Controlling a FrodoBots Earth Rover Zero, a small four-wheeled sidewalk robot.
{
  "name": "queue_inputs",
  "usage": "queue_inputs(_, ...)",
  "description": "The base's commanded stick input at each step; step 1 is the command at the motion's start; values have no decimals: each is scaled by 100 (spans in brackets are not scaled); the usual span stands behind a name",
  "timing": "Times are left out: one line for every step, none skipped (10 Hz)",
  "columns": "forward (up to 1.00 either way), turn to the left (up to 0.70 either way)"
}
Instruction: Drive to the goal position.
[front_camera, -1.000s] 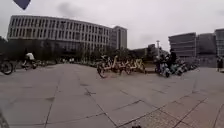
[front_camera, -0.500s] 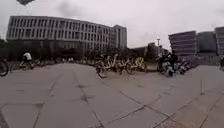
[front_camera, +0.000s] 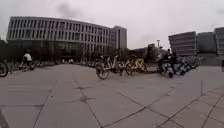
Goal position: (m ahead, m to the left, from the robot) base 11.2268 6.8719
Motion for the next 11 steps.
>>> queue_inputs(0,0)
queue_inputs(8,0)
queue_inputs(17,1)
queue_inputs(32,1)
queue_inputs(39,1)
queue_inputs(44,9)
queue_inputs(48,21)
queue_inputs(53,27)
queue_inputs(59,16)
queue_inputs(59,16)
queue_inputs(60,16)
